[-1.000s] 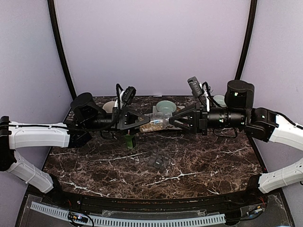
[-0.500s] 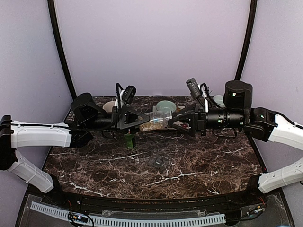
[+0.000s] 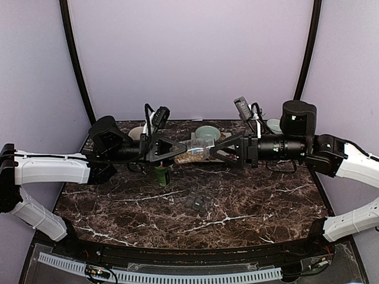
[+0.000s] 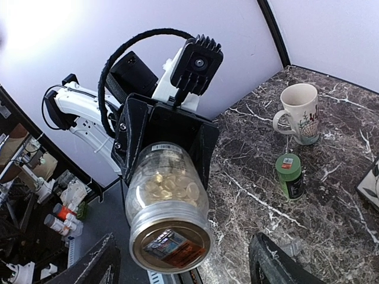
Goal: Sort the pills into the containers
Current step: Unscrew the lid of the pill bottle.
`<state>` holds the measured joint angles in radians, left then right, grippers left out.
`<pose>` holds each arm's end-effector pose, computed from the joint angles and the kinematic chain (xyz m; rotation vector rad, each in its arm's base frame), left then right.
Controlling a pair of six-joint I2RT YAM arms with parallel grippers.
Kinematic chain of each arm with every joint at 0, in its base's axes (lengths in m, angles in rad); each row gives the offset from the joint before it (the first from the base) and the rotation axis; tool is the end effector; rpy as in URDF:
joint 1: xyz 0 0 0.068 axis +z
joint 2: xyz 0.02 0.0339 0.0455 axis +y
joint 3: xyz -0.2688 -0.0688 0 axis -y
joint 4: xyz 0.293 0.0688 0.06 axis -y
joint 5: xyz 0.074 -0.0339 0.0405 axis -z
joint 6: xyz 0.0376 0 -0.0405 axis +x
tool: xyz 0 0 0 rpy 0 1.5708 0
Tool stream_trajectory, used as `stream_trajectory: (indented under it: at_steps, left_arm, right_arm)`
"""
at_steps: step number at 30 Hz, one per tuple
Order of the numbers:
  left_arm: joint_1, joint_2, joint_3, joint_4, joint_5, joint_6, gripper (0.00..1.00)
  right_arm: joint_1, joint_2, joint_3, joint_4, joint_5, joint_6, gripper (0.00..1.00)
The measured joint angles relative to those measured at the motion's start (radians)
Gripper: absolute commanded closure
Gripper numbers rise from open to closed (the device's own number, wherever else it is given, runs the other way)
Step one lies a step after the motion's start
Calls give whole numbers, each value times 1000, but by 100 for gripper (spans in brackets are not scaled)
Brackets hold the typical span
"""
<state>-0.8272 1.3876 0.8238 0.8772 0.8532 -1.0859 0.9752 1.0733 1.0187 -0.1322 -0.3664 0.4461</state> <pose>0.2125 -0.2729 0.3024 0.7247 1.5831 -2.0461 0.1542 0.2516 0.3734 -0.7905 1.7850 1.3141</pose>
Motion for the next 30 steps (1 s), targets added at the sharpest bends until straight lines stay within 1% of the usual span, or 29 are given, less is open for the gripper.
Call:
stream_trajectory:
  at_steps: [5, 10, 17, 23, 30]
  left_arm:
    - [11, 0, 0, -3, -3, 13, 100]
    - [18, 0, 0, -3, -5, 27, 100]
    - [18, 0, 0, -26, -3, 64, 100]
    - [18, -2, 0, -74, 0, 100, 100]
    - [27, -26, 0, -106, 0, 130, 100]
  right_arm:
    - [0, -11, 0, 29, -13, 121, 21]
    - [0, -13, 0, 61, -23, 240, 20]
    - [0, 37, 50, 22, -10, 380, 20]
    - [0, 84, 108, -51, 8, 444, 25]
    - [0, 115, 154, -113, 18, 474, 30]
